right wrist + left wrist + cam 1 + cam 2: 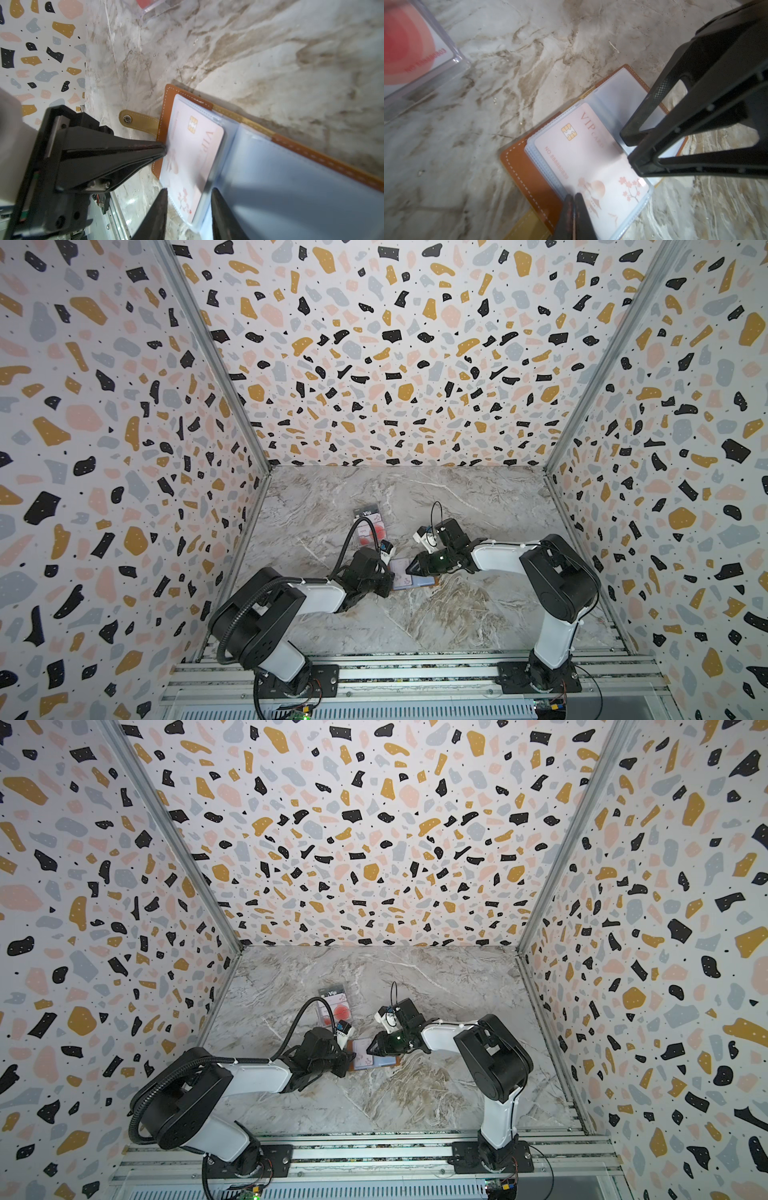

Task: Take the credit cards out of the card holder

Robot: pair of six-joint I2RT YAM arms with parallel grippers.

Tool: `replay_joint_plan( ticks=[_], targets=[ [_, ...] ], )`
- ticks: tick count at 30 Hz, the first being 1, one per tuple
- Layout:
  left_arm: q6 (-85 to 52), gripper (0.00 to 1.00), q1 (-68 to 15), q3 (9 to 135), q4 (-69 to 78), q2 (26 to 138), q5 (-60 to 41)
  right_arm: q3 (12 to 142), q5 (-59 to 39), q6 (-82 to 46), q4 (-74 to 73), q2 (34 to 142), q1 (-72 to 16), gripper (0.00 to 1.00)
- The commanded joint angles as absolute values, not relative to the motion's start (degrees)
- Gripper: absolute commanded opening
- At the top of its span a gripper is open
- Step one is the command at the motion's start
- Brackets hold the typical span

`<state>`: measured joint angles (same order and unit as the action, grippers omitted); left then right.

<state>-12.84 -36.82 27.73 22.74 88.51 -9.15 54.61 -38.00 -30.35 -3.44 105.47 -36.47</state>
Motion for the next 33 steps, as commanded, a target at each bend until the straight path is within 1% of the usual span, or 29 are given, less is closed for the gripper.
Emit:
replay_joint_plan(
  ticks=[1, 10, 23, 33],
  targets=[
    [-12.62, 0.08, -37.09, 26.46, 20.39, 89.96, -8.61, 54.49, -39.02, -30.22, -3.69, 103.86, -36.74, 0.33],
    [-12.57, 0.08, -37.09, 26.45, 20.4, 90.0, -8.7, 54.23, -40.12, -31.54, -5.68, 105.61, -37.45, 0.32],
    [-12.57, 0.08, -37.09, 26.52, 20.35, 90.18, -8.64, 53.55, -35.84, -31.42, -4.33, 104.78, -37.26, 0.3],
    [-12.57, 0.08, -37.09, 26.71, 20.13, 90.19, -8.68, 53.27, -36.76, -31.31, -4.8, 104.97, -37.16, 0.29]
  ],
)
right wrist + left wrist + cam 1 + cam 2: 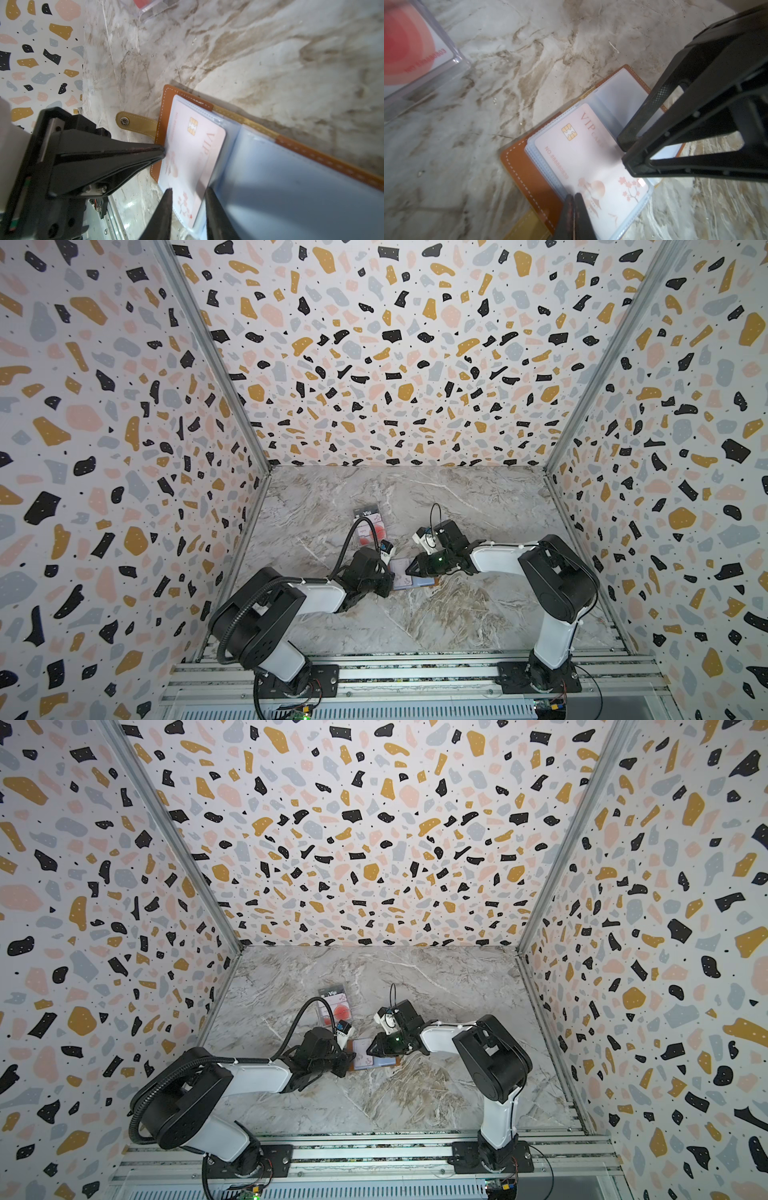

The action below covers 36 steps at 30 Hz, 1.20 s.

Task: Take the credit cards out of the card holder

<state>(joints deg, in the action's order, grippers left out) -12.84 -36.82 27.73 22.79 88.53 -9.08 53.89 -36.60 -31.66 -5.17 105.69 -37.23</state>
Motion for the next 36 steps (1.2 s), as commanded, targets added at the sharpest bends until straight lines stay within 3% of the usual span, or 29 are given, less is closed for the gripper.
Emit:
replay_joint_plan(
  ticks=[1, 12, 23, 36],
  targets=[
    [-12.55, 0.08, -37.08, 26.7, 20.13, 90.24, -8.69, 53.18, -37.2, -31.44, -5.29, 105.01, -37.22, 0.29],
    [-12.43, 0.08, -37.09, 26.89, 19.88, 90.57, -8.73, 52.85, -41.54, -34.28, -9.21, 106.48, -37.16, 0.28],
    [-12.58, 0.07, -37.08, 26.53, 20.48, 90.88, -9.1, 46.24, -49.48, -47.14, -27.24, 107.2, -35.65, 0.28],
    [-12.79, 0.07, -37.03, 26.28, 20.86, 90.88, -9.23, 42.58, -42.58, -49.14, -27.58, 105.09, -35.03, 0.28]
  ],
)
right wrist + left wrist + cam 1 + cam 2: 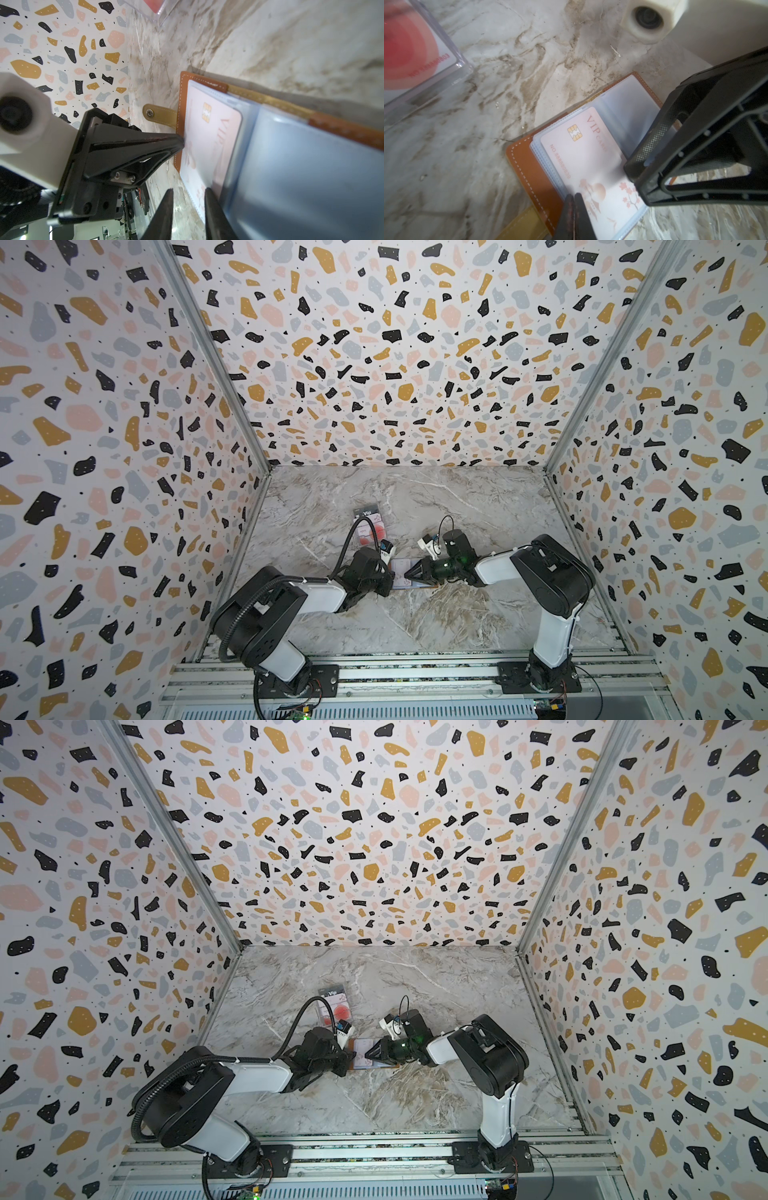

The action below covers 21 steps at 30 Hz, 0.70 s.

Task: Take the credit cards out of the card holder

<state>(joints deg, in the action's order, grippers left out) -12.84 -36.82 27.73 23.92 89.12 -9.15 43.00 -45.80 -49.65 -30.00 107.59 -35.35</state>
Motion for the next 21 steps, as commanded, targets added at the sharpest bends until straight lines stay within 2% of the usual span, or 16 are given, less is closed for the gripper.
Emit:
replay_joint_plan(
  ticks=[1, 21],
  targets=[
    [-12.75, 0.07, -37.09, 26.21, 20.92, 90.87, -9.22, 42.66, -42.29, -48.68, -26.75, 104.76, -35.01, 0.28],
    [-12.87, 0.07, -37.09, 26.36, 20.87, 91.05, -9.06, 42.7, -44.38, -48.23, -27.51, 105.77, -35.4, 0.27]
  ],
)
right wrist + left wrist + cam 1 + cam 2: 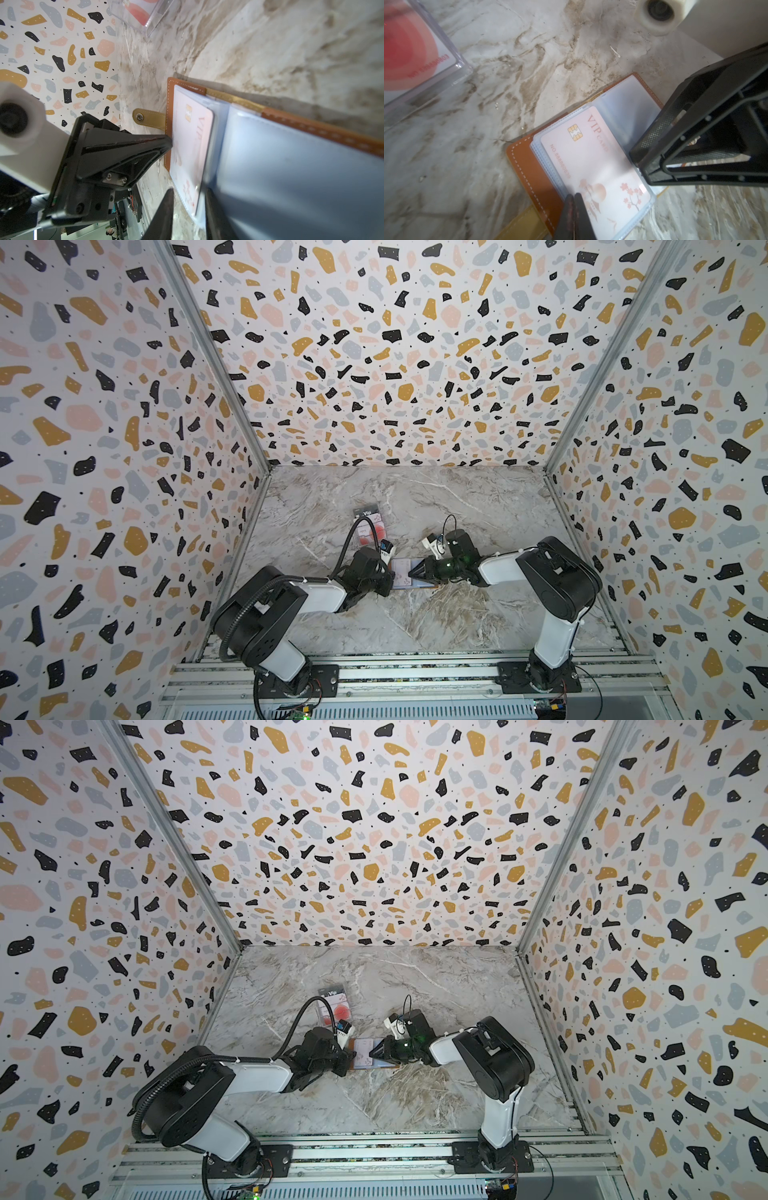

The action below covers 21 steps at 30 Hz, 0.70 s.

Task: Take the credit cards out of the card holder

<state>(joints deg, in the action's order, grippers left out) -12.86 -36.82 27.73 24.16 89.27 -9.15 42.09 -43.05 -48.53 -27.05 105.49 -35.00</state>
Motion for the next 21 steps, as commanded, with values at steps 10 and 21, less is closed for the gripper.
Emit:
replay_joint_plan(
  ticks=[10, 21],
  targets=[
    [-12.83, 0.07, -37.08, 26.37, 20.92, 91.29, -9.25, 44.28, -44.16, -45.93, -25.29, 106.17, -36.25, 0.25],
    [-12.83, 0.07, -37.09, 26.34, 20.92, 91.31, -9.18, 49.78, -34.72, -37.02, -11.09, 103.26, -38.29, 0.22]
  ],
)
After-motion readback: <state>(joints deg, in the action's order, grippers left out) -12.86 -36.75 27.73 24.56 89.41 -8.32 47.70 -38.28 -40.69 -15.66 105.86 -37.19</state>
